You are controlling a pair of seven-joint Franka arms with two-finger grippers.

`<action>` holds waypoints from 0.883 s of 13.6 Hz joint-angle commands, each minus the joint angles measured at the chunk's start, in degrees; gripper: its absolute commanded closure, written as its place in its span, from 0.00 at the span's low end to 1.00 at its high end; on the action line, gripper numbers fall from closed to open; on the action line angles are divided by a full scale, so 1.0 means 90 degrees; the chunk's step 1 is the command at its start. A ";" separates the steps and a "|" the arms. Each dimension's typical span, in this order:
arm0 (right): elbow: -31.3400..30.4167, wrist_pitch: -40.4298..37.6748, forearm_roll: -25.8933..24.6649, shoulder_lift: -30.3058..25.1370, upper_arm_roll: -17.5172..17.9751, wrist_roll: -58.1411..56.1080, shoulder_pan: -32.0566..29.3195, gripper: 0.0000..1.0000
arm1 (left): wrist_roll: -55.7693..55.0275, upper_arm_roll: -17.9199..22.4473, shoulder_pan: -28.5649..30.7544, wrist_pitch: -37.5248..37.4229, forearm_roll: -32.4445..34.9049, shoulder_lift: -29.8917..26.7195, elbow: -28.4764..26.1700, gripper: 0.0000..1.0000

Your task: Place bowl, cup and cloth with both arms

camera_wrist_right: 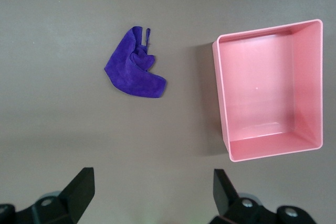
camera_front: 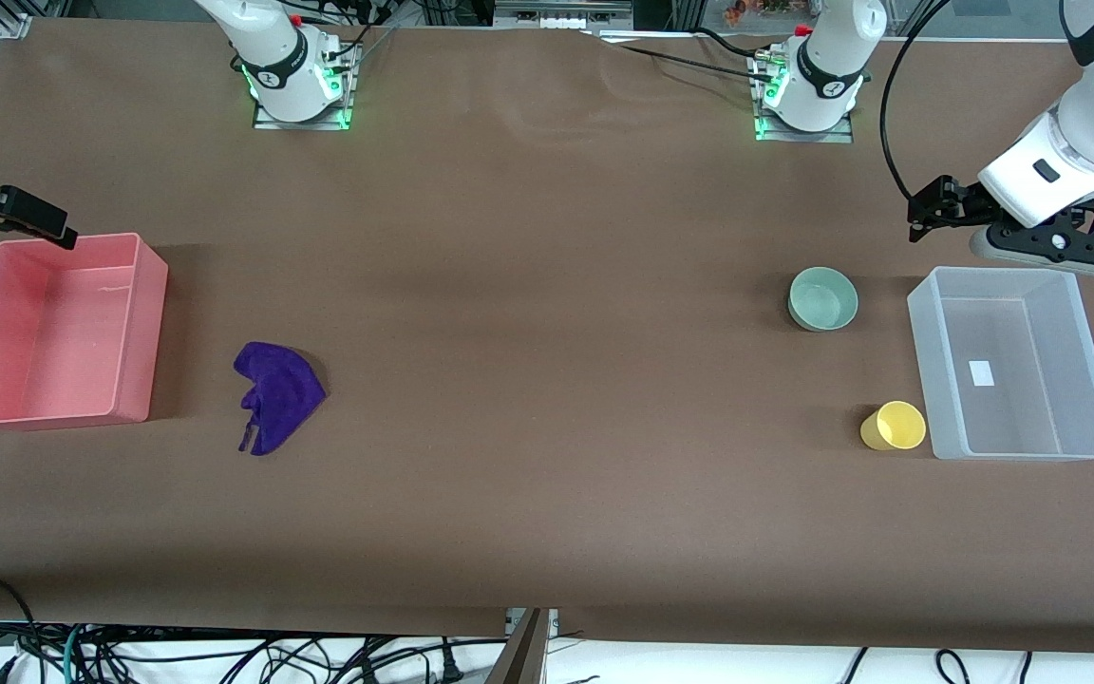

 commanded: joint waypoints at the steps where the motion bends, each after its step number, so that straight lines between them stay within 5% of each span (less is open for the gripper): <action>1: 0.0122 -0.0019 0.0008 0.0043 0.0015 0.0113 0.0017 0.00 | 0.0002 0.0044 -0.0026 -0.0120 -0.0128 0.0013 0.0062 0.00; 12: -0.0073 0.0050 -0.0090 0.0686 -0.0004 0.0132 0.0017 0.00 | 0.0012 0.0044 -0.0026 -0.0296 -0.0138 0.0013 0.0052 0.00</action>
